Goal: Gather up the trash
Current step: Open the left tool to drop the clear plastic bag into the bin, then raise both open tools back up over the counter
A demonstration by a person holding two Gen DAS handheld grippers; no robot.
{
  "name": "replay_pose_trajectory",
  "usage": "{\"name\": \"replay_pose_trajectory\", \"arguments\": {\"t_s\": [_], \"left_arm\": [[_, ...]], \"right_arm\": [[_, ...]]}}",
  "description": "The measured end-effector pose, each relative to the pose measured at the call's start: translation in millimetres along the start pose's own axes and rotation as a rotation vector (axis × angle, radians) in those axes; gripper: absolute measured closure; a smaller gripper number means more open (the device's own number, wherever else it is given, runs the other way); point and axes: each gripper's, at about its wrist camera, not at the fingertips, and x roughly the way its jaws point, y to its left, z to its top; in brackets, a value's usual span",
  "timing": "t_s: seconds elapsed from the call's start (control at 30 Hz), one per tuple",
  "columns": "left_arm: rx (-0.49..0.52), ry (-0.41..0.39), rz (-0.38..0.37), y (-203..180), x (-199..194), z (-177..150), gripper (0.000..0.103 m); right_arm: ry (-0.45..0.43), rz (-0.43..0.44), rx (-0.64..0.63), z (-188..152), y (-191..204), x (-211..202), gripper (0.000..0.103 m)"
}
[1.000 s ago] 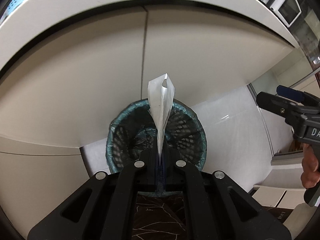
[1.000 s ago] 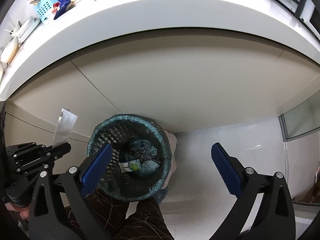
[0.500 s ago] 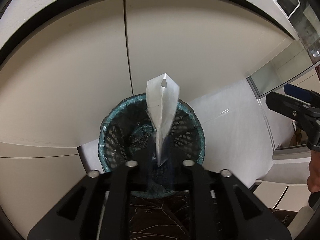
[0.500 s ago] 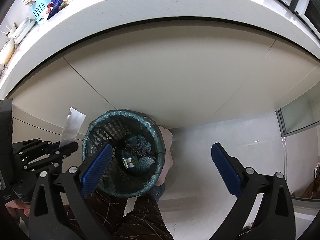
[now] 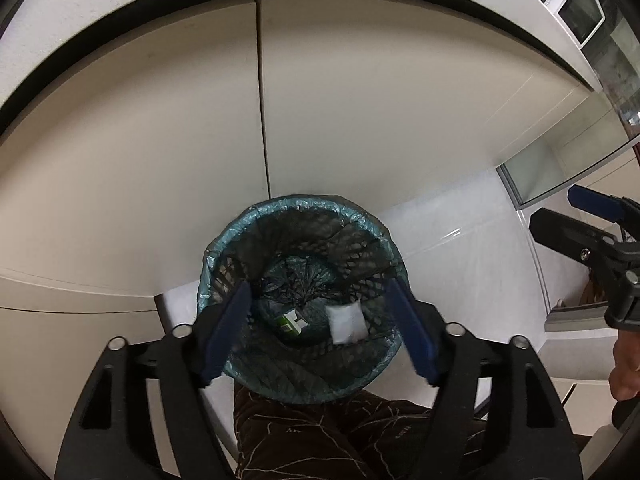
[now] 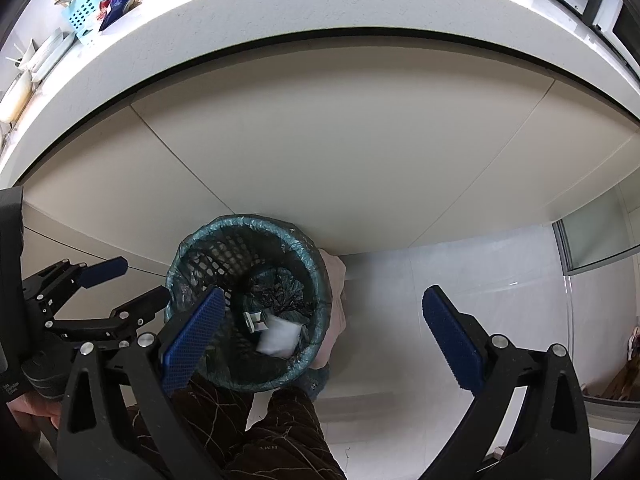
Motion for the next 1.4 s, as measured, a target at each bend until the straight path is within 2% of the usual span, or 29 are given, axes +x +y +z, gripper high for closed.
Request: {"name": "replay_pose_trajectory", "arguments": {"t_s": [0.07,0.23,0.33,0.5,0.9,1.13,1.4], "left_arm": [[-0.005,-0.009,0.003,0.6,-1.9,0.5,0.018],[-0.027,-0.026,0.002,4.4,-8.2,2.2,0.008],[-0.043,-0.047,-0.002,6.7,-21.0,4.6,0.006],[-0.068,-0.086,0.002,13.5,-58.0,11.0,0.006],[-0.154,-0.220,0.044,37.0,-166.4,22.7,0.006],[-0.218,-0.304,0.090,55.7,-229.5,48.4,0.006],[-0.254,-0.338,0.128,77.9,-266.5,82.1,0.006]], "right_arm": [[-0.003,0.001,0.000,0.1,1.3,-0.4,0.008],[-0.011,0.001,0.002,-0.3,1.8,-2.5,0.008],[-0.026,0.001,0.004,0.5,1.0,-8.1,0.008],[-0.070,0.006,-0.003,8.4,1.7,-27.2,0.008],[-0.239,-0.008,-0.085,43.8,24.0,-111.7,0.008],[-0.314,0.021,-0.099,76.9,46.6,-158.9,0.008],[-0.383,0.022,-0.111,117.3,63.9,-190.9,0.008]]}}
